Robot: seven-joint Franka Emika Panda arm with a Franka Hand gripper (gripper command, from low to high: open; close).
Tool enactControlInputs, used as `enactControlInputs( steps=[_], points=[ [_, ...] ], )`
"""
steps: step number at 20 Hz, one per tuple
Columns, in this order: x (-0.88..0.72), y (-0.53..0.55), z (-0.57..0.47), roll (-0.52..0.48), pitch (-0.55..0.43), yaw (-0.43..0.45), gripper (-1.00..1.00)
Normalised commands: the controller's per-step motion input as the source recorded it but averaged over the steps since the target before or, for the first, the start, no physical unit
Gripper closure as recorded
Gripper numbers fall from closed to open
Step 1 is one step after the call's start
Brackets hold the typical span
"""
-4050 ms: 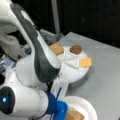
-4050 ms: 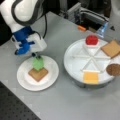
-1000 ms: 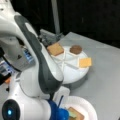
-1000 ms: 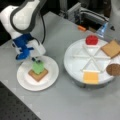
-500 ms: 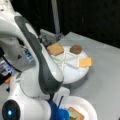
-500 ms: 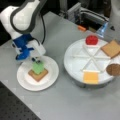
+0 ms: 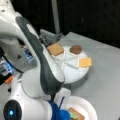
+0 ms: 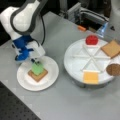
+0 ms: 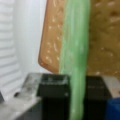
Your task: Ingredient selection for cheeseburger or sandwich
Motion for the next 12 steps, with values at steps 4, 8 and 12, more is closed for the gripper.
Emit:
enactControlInputs(
  steps=[4,8,12],
  points=[
    [0.25,-0.19,-0.04,0.051,0.052,0.144,1.0],
    [0.21,-0.19,-0.04,0.041,0.061,0.14,-1.0],
    [0.2,-0.2,-0.04,0.039,0.067,0.142,-1.0]
  ],
)
